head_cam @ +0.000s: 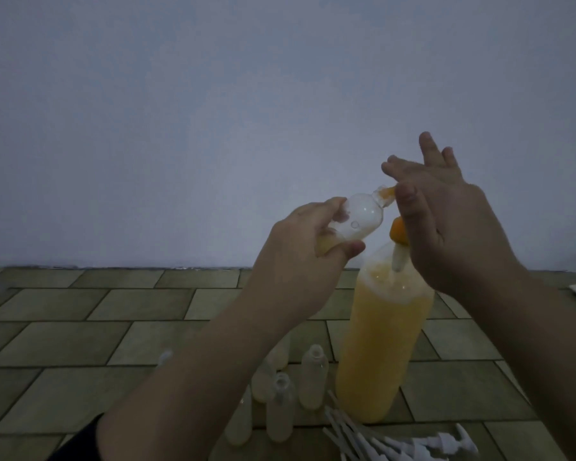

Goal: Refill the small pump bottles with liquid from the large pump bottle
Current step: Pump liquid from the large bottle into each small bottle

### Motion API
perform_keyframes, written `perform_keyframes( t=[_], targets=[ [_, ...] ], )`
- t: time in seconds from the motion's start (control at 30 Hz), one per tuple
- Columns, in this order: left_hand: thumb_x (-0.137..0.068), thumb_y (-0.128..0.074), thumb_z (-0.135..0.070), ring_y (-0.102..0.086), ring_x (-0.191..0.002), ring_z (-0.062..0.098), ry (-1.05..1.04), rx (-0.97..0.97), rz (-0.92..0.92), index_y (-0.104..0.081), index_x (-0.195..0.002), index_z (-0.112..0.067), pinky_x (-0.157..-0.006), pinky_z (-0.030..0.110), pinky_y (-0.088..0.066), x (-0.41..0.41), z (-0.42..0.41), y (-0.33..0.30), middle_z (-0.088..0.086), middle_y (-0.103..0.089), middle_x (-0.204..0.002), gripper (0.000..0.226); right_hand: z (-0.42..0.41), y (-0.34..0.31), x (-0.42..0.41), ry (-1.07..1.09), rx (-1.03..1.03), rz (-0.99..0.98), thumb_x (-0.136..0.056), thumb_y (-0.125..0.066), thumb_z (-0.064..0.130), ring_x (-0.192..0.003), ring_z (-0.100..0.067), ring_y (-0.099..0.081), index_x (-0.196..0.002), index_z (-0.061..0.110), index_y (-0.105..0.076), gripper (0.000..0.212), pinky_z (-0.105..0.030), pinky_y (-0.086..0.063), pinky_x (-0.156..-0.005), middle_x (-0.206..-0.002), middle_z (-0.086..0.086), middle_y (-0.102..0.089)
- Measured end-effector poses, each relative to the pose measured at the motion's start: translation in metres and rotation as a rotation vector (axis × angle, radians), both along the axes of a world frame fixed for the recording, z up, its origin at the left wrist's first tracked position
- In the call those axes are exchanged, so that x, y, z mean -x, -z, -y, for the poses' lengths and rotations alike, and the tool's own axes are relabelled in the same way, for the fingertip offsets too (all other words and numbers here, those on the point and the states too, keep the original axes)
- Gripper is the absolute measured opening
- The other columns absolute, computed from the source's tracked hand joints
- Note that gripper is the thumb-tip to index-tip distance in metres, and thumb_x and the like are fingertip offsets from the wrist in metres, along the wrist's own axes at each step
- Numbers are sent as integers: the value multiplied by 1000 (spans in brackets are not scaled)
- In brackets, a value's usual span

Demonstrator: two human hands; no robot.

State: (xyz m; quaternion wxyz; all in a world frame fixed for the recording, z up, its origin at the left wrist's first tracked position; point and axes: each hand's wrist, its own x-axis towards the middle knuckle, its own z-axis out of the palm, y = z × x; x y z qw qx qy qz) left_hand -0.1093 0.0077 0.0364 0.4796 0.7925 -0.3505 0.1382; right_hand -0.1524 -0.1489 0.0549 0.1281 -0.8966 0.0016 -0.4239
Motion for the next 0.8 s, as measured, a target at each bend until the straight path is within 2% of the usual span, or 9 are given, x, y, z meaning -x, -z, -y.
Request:
perform_keyframes(
  t=[0.13,0.2,0.27,0.33,0.43,0.53,0.63,0.7,0.8],
  targets=[
    [-85,-65,-27,-51,-90,1,-5,7,23,-52,-128,-24,-78,5,-38,0,2,-1,-14,-53,-115,45,-2,6,-5,32,23,114,-93,-8,60,-138,-6,-10,-123,12,-59,77,-15,0,-108,-139,-6,-49],
    [-85,-65,-27,-51,-91,-2,-4,10,5,-51,-132,-23,-83,8,-41,0,4,4,-13,-54,-116,49,-1,15,-10,35,3,113,-94,-13,53,-138,-10,-16,-117,8,-62,70,-20,-5,-112,-132,-9,-56],
    [-85,-65,-26,-51,-103,3,-2,2,-26,-48,-135,-20,-92,17,-43,1,4,8,-8,-55,-126,53,2,20,-10,23,-3,82,-94,-13,52,-141,-15,-19,-116,6,-62,70,-28,-10,-114,-130,-11,-58],
    [-85,-66,-25,-51,-107,8,2,-3,-45,-50,-132,-20,-93,21,-44,2,2,8,-5,-56,-126,50,2,20,-8,12,16,51,-94,-9,57,-141,-14,-17,-119,7,-61,76,-30,-10,-114,-132,-10,-56],
    [-84,-67,-28,-53,-105,9,13,12,-79,-51,-129,-22,-91,27,-48,1,-1,0,-9,-57,-119,48,-1,6,-2,-4,68,3,-90,0,64,-137,-4,-6,-127,12,-55,84,-25,-2,-111,-141,-8,-48],
    [-82,-69,-28,-57,-101,9,42,51,-150,-50,-126,-22,-85,27,-52,2,-4,-7,-9,-58,-118,48,-4,-8,2,-24,93,-35,-89,3,64,-142,-8,3,-132,19,-50,81,-27,5,-111,-150,-5,-34],
    [-81,-70,-29,-58,-96,7,41,52,-195,-50,-119,-25,-80,26,-54,4,-14,-5,-12,-58,-114,43,-2,-10,7,-29,93,-17,-90,2,62,-141,-7,7,-138,19,-43,79,-22,9,-109,-154,-3,-26],
    [-81,-70,-29,-61,-93,5,23,86,-229,-51,-114,-27,-77,28,-56,6,-30,-1,-15,-59,-108,39,2,-9,11,0,119,-28,-92,0,60,-142,-8,3,-139,17,-43,76,-19,9,-109,-153,-4,-29],
    [-77,-73,-31,-65,-88,2,-5,140,-288,-56,-106,-29,-77,28,-58,15,-66,10,-15,-65,-100,34,8,-4,16,10,150,-101,-94,-7,60,-142,-8,-1,-142,18,-37,71,-28,0,-110,-152,-4,-32]
  ],
)
